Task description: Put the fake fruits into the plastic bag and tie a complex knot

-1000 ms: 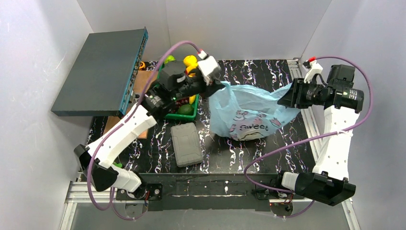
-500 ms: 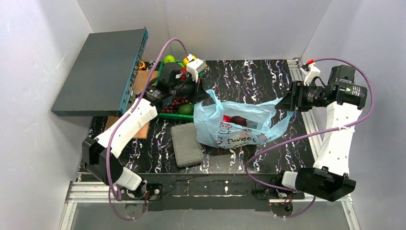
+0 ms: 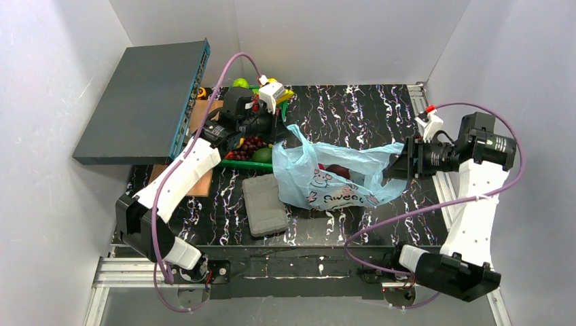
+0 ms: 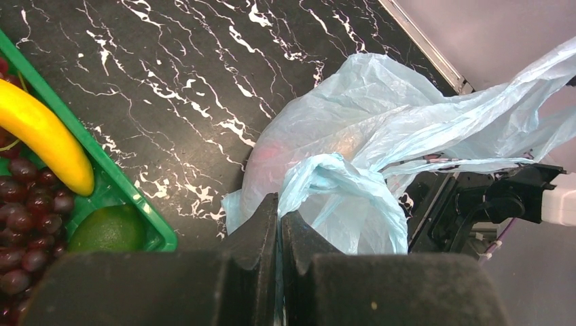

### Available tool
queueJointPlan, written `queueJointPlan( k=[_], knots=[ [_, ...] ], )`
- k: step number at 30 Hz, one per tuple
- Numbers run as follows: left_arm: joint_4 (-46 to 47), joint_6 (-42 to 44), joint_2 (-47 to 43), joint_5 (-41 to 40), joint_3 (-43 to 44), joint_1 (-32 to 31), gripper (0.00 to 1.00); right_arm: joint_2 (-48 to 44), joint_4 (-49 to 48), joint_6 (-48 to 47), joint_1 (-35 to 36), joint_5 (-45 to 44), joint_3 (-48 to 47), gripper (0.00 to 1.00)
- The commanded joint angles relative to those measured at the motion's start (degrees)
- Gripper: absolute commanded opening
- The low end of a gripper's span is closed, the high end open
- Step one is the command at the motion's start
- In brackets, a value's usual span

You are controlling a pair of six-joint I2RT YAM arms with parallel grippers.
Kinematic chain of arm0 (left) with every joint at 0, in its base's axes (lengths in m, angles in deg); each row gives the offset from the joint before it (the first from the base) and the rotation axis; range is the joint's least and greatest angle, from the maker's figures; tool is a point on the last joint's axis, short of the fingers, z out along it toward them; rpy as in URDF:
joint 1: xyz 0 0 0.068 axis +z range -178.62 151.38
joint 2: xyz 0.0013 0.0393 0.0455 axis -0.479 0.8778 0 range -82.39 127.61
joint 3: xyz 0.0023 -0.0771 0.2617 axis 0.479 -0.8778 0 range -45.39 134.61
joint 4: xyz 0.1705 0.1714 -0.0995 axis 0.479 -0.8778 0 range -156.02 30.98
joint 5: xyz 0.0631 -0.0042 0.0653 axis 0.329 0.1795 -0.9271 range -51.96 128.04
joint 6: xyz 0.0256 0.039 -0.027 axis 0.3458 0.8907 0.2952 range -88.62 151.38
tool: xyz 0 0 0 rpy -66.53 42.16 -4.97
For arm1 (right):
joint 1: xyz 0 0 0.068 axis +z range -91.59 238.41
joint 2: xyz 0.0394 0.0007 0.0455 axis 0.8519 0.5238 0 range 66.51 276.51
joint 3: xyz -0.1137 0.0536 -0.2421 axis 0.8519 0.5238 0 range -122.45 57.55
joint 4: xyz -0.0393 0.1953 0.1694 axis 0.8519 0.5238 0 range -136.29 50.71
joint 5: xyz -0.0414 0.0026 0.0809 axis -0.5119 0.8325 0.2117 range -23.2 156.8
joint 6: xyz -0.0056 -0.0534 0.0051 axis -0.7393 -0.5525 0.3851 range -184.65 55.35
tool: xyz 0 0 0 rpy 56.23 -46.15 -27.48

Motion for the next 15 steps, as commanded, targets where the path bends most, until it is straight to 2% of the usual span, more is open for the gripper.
queueJointPlan(
  k=[1, 3, 7, 8, 11, 15],
  knots=[
    [-1.35, -0.29, -0.71, -0.26, 1.25, 0.51, 0.00, -4.13, 1.32, -1.94, -0.78, -2.73, 1.33, 0.54],
    [-1.77, 0.08, -0.74, -0.58, 1.38, 0.66, 0.00, -4.13, 1.24, -1.81, -1.89, -3.08, 0.29, 0.43],
    [-2.46, 0.68, -1.12, -1.29, 0.74, 1.38, 0.00, -3.71, 0.79, -0.74, -3.99, -3.02, -4.54, 0.37],
    [-2.53, 0.70, -1.09, -1.37, 0.52, 1.69, 0.00, -3.54, 0.81, -0.66, -4.22, -2.81, -5.89, 0.33],
    [-2.80, 0.76, -0.95, -1.45, -0.03, 2.74, 0.00, -2.95, 1.72, -0.29, -4.57, -1.28, -10.30, 0.13],
    [-4.07, 0.69, 0.64, -1.37, 0.02, 4.67, 0.00, -1.44, 3.89, 0.78, -4.59, 2.73, -17.42, 0.01]
  ],
)
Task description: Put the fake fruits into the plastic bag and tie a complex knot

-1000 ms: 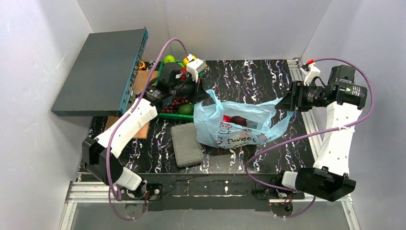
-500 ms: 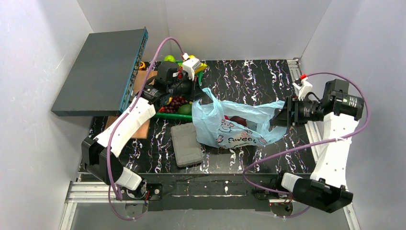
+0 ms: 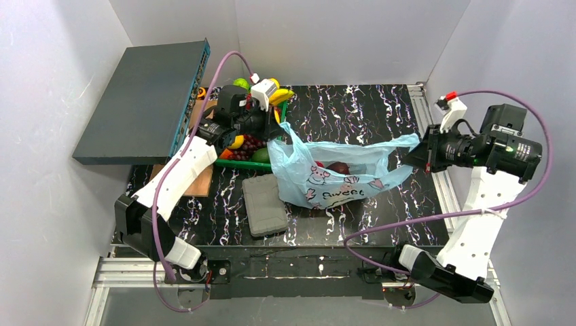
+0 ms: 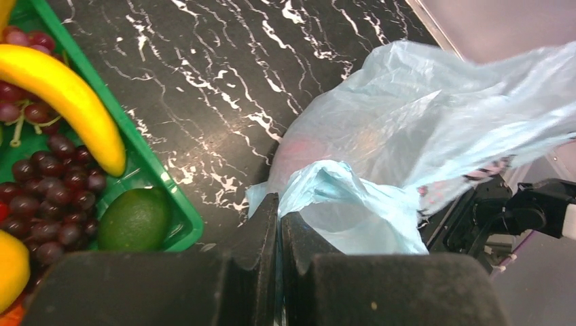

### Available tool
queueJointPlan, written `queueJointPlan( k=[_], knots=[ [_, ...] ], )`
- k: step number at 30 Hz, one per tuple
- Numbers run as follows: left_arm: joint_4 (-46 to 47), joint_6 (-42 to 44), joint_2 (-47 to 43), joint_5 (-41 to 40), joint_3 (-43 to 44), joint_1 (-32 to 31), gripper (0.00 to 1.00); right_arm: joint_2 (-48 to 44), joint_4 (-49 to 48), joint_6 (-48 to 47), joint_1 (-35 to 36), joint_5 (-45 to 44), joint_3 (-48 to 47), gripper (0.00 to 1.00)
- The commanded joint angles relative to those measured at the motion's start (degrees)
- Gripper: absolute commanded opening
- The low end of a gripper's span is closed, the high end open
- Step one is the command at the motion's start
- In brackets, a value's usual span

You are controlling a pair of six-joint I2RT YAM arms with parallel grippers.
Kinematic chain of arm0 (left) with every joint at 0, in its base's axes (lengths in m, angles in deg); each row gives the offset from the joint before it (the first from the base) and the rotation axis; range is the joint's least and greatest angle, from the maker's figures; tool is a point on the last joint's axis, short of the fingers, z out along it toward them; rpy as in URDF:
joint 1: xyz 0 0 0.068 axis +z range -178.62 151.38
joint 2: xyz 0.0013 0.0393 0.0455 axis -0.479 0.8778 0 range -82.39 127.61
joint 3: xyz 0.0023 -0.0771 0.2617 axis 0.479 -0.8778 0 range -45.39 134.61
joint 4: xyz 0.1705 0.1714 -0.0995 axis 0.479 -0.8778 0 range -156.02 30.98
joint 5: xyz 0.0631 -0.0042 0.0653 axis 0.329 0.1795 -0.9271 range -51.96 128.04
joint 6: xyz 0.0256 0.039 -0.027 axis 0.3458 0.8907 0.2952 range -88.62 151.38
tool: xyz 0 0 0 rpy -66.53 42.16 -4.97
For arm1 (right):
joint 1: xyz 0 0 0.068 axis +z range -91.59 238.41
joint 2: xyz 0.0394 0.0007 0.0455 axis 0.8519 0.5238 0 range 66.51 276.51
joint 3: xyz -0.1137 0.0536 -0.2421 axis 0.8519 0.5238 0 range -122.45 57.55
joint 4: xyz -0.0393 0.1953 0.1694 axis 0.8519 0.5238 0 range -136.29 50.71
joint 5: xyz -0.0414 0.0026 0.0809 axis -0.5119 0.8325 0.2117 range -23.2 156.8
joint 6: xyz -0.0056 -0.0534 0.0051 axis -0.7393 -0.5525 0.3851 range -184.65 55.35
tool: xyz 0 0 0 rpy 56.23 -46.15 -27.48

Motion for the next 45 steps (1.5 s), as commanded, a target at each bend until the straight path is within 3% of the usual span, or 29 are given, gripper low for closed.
queueJointPlan(
  k=[1, 4, 5, 8, 9, 10, 13, 15, 18, 21, 25, 31, 35, 39, 45],
  knots=[
    [-3.36, 0.36, 1.42, -0.33, 0.45, 2.36, 0.00, 1.22, 2.49, 1.70, -0.36, 6.14, -8.79, 0.01],
    [-4.71, 0.37, 3.50, 0.95, 1.44, 3.79, 0.00, 1.70, 2.40, 3.93, -0.38, 10.89, -11.75, 0.01],
    [-4.46, 1.54, 3.87, 3.07, 1.89, 4.17, 0.07, 1.71, 1.99, 4.98, -0.38, 12.46, -11.92, 0.01],
    [-2.44, 6.54, 1.67, 9.15, 4.13, 4.71, 0.59, 1.38, -1.48, 9.24, -0.33, 14.54, -8.94, 0.01],
    [-0.92, 8.94, 0.13, 10.13, 4.65, 4.98, 0.84, 1.10, -3.00, 10.61, -0.32, 14.85, -7.47, 0.01],
    [0.42, 12.12, -1.37, 10.23, 5.18, 5.09, 0.97, 0.81, -4.72, 12.01, -0.39, 14.90, -5.73, 0.01],
    [1.72, 19.36, -3.83, 8.68, 9.50, 5.74, 0.98, 0.01, -9.40, 15.76, -0.26, 15.11, -1.75, 0.01],
    [-0.60, 22.62, -2.71, 13.32, 14.17, 5.86, 0.98, -0.46, -11.42, 17.19, -0.24, 15.25, -0.73, 0.01],
    [2.58, 16.92, 0.38, 26.84, 19.04, 4.48, 0.98, -0.44, -12.87, 18.67, -0.16, 15.76, -0.82, 0.01],
    [8.18, 12.43, 4.44, 30.36, 22.34, -2.33, 0.98, -0.30, -12.99, 19.01, -0.10, 15.91, -1.55, 0.01],
    [16.24, 15.39, 9.13, 28.68, 23.58, -12.63, 0.98, -0.97, -12.30, 17.25, 0.09, 14.05, -2.42, 0.01],
    [30.53, 14.81, 21.13, 30.79, 30.37, -21.10, 0.98, -1.69, -10.90, 15.27, 0.23, 12.74, -2.90, 0.01],
    [35.76, 14.74, 26.99, 31.17, 33.39, -24.19, 0.98, -1.71, -10.20, 14.01, 0.37, 11.58, -3.49, 0.01],
    [40.55, 12.85, 30.69, 26.62, 34.66, -25.86, 0.98, -1.04, -9.49, 13.31, 0.85, 12.09, -3.79, 0.01],
    [42.62, 12.05, 34.48, 23.35, 36.19, -28.14, 0.98, -0.69, -9.51, 13.26, 1.48, 12.29, -3.54, 0.01]
  ],
)
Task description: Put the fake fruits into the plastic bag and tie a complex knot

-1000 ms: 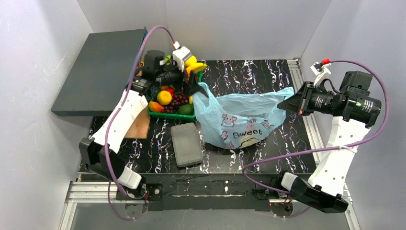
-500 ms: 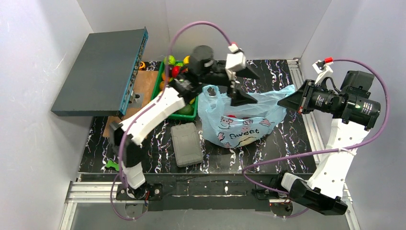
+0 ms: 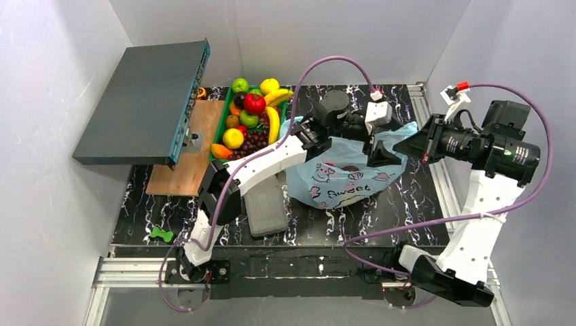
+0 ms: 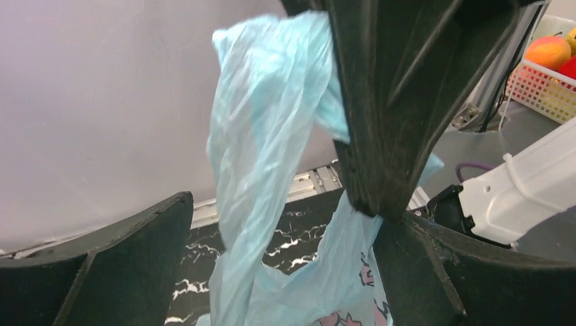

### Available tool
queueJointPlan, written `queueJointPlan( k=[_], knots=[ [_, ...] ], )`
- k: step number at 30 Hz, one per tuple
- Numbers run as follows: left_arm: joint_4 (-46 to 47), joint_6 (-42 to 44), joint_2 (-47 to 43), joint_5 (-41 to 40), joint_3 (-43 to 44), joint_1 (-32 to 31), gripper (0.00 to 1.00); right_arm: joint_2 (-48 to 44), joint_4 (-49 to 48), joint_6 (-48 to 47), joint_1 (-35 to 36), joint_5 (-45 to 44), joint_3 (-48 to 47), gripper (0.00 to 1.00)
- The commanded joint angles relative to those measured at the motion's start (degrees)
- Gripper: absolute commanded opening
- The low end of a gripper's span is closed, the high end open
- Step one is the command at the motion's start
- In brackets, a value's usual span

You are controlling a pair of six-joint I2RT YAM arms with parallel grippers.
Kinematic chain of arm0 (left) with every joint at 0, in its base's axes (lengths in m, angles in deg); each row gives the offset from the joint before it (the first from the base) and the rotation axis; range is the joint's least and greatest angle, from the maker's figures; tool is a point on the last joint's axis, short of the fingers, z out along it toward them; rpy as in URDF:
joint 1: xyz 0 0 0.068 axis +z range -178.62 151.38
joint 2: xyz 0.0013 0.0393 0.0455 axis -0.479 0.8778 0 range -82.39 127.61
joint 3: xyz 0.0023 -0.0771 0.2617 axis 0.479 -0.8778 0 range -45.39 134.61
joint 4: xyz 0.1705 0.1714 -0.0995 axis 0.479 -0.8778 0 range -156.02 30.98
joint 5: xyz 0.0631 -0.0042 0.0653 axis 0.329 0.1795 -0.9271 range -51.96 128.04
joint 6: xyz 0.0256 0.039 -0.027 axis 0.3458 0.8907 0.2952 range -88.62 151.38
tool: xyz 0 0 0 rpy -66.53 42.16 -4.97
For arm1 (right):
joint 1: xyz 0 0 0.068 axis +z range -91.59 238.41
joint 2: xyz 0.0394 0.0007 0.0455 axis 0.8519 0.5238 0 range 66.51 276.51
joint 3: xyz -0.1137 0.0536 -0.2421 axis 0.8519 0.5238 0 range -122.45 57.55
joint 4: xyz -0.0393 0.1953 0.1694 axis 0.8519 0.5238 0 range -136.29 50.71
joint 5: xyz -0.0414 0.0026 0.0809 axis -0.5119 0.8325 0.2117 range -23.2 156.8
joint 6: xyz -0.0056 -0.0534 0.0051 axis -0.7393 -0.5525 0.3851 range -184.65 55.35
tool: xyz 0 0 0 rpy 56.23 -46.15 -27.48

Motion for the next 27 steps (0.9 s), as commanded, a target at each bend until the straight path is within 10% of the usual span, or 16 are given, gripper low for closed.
queueJointPlan(
  k=[1, 15, 27],
  knots=[
    [6.49, -0.50, -0.88, -1.17, 2.23, -1.60, 0.98, 0.31, 0.02, -0.79, 0.46, 0.58, -2.04, 0.01],
    [13.02, -3.33, -9.03, -0.39, -17.37, -0.53, 0.98, -0.17, 0.25, -3.80, 0.39, -2.80, -1.13, 0.01],
    [8.23, -3.99, -4.79, -10.85, -5.88, -3.86, 0.98, 0.24, -1.55, -1.02, 0.45, 0.31, -1.86, 0.01]
  ],
)
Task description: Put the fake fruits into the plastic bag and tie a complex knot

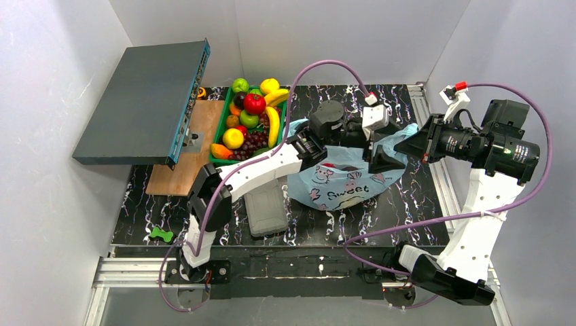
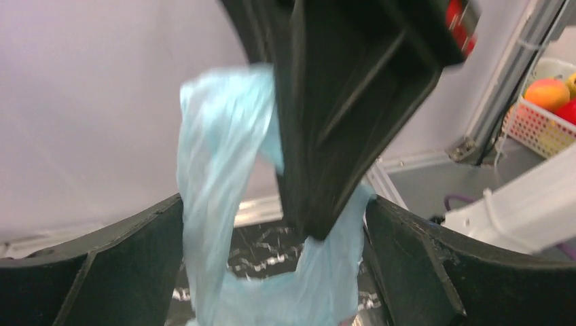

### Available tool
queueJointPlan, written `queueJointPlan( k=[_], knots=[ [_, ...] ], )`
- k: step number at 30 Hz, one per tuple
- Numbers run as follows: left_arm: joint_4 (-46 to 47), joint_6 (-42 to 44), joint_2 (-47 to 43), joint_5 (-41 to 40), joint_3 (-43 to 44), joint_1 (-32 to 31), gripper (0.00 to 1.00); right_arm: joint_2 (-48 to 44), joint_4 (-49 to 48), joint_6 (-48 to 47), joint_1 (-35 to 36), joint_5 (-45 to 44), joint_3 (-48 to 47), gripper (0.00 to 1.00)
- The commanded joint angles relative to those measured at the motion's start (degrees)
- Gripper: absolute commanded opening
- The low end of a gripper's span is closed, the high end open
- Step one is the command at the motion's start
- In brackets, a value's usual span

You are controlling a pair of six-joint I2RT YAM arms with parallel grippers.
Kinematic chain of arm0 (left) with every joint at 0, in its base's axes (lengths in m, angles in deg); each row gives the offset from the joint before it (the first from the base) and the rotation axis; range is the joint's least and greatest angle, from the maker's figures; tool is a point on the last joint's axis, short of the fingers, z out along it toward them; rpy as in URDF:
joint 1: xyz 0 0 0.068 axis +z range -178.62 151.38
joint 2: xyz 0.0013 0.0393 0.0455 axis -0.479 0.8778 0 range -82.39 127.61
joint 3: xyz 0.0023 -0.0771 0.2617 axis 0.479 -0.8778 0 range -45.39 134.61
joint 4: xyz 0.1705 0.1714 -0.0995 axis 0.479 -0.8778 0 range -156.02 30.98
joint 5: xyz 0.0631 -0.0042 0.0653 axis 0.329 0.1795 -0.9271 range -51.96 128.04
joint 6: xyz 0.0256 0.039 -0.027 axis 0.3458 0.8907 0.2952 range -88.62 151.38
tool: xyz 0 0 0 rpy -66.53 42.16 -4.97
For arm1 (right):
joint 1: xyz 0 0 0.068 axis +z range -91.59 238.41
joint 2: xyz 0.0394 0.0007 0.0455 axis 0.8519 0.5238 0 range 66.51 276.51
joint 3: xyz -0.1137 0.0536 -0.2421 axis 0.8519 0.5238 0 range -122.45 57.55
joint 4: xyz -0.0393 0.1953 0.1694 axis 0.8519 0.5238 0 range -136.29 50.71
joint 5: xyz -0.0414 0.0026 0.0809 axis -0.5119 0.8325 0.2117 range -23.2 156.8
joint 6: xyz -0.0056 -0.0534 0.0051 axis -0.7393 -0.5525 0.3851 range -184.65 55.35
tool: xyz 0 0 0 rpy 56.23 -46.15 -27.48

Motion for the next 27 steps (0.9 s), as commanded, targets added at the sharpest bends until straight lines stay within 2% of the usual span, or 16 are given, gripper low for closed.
queueJointPlan(
  k=[1, 7, 12, 19, 21, 24, 27],
  knots=[
    [0.32, 1.64, 2.35, -4.80, 5.68, -1.70, 0.95, -0.05, -1.67, 1.36, 0.08, 1.57, -2.46, 0.01],
    [6.94, -1.23, 6.24, -5.32, -3.21, -0.22, 0.66, 1.41, -5.86, 6.07, -0.11, -2.11, -1.81, 0.01],
    [6.80, 3.25, 9.04, -6.95, -11.59, 1.89, 0.47, 2.88, -10.52, 9.63, -0.92, -2.21, 0.83, 0.01],
    [4.97, 6.12, 15.19, -9.28, -14.48, 6.03, 0.12, 5.02, -14.58, 8.88, -1.86, -4.11, 3.34, 0.01],
    [4.18, 7.33, 16.70, -8.90, -14.37, 6.18, 0.13, 6.09, -15.89, 8.72, -2.17, -4.09, 4.14, 0.01],
    [3.05, 7.21, 18.05, -8.45, -13.49, 6.23, 0.23, 7.65, -18.20, 8.89, -2.34, -4.23, 4.92, 0.01],
    [1.61, 6.33, 19.17, -7.78, -11.85, 6.21, 0.22, 9.47, -19.52, 9.00, -2.38, -4.39, 4.19, 0.01]
  ],
)
